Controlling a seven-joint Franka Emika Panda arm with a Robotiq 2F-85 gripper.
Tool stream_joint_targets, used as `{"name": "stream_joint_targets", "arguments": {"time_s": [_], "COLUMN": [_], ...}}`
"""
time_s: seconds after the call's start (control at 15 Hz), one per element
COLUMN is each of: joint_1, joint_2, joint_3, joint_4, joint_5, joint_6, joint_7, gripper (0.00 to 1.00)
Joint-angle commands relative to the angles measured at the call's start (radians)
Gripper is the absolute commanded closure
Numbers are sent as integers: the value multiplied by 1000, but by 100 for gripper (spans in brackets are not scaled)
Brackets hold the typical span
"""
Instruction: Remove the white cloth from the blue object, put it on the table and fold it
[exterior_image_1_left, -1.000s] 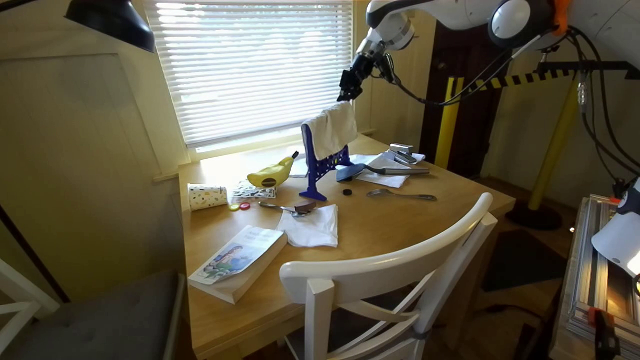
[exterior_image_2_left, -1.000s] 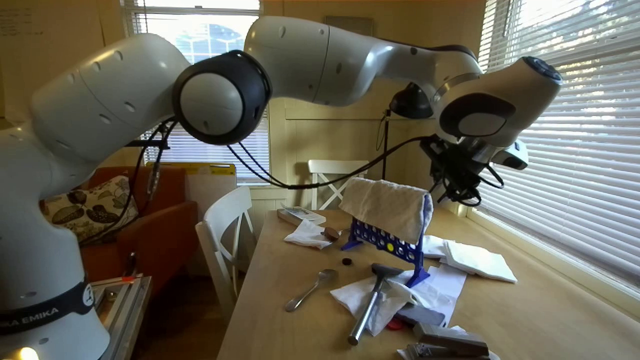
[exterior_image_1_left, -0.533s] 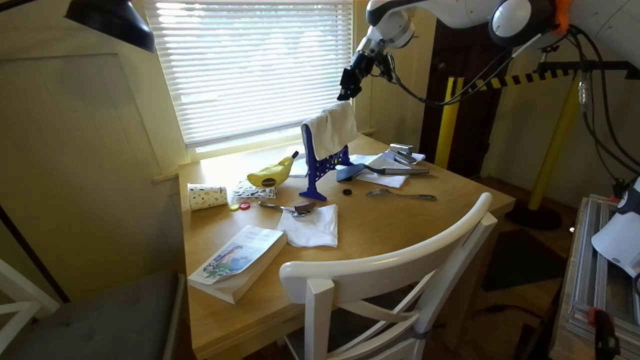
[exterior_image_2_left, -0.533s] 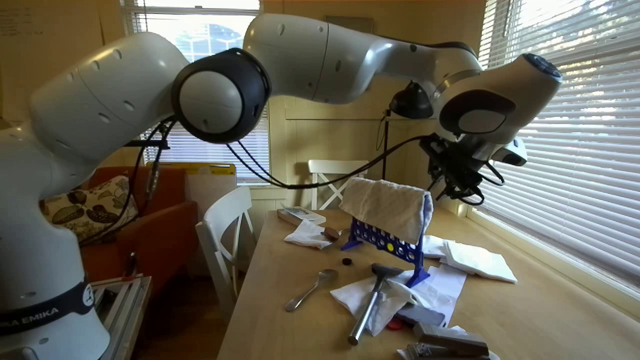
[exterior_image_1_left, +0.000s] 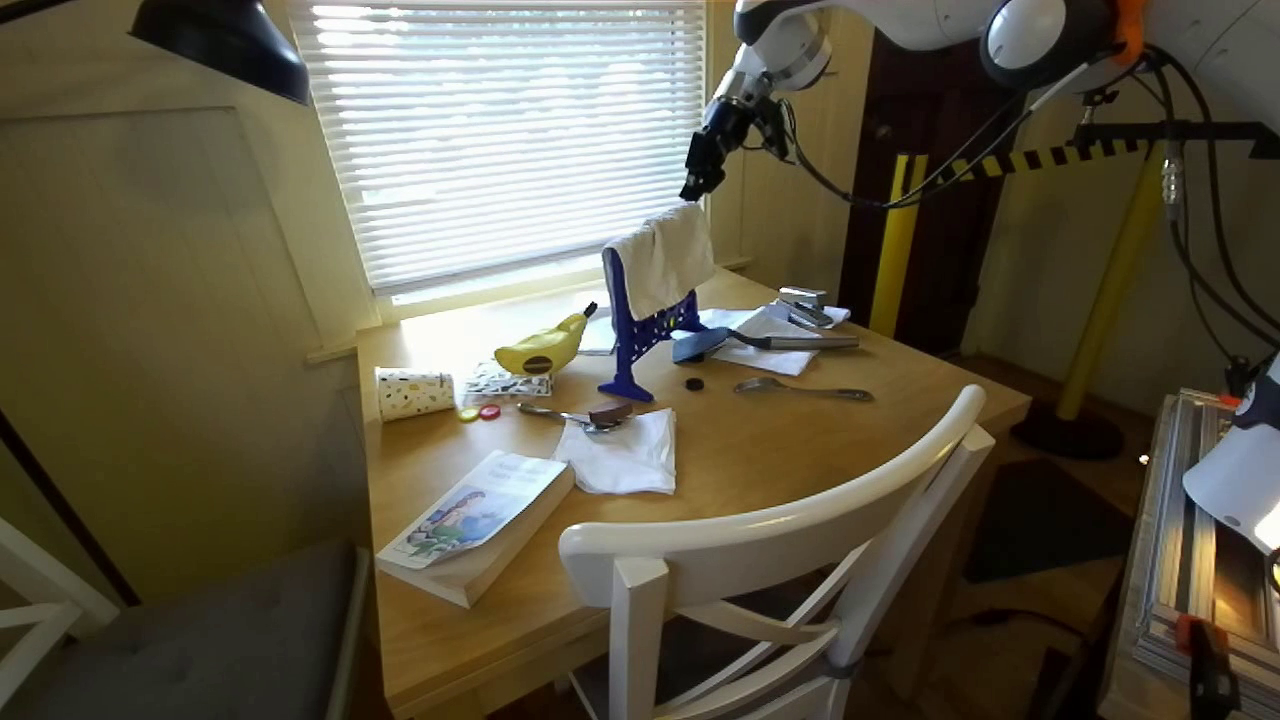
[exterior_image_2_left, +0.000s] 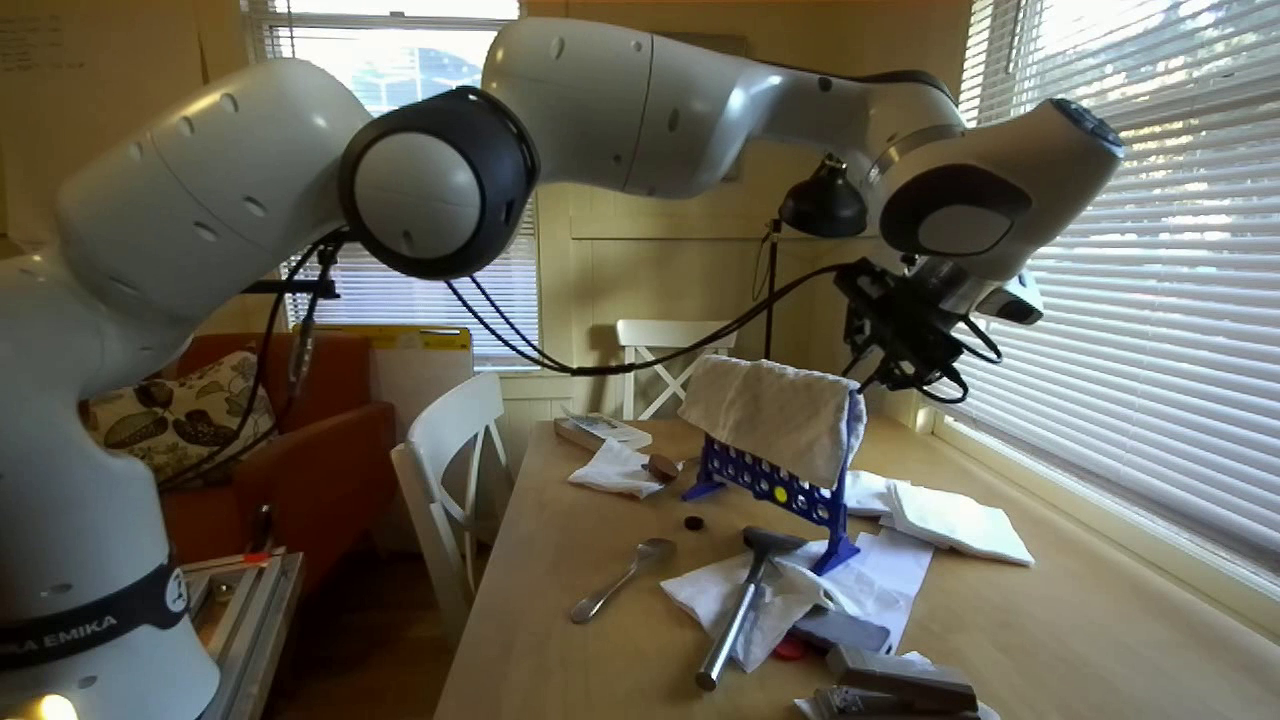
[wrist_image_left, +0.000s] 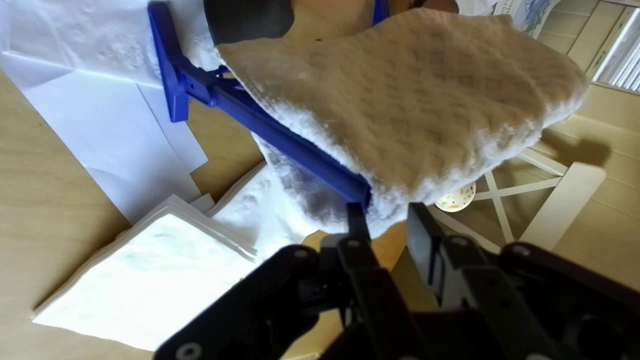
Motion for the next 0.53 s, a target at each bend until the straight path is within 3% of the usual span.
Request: {"name": "stream_joint_targets", "arguments": {"time_s": [0.0,0.13,0.2,0.27,0.47], "joint_1": [-1,0,1,1,0], "joint_2": [-20,-19,-20,-20,-21], "joint_3": [-5,-6,-6,-6,-6], "joint_4": [-24,-26,-28,-29,-30], "joint_5": [-15,-15,-14,-14,-12], "joint_6": [-32,-35,-33,-32,-28], "joint_7": [-22,-28,-31,-35,-42], "gripper": [71,73,91,96,100]}}
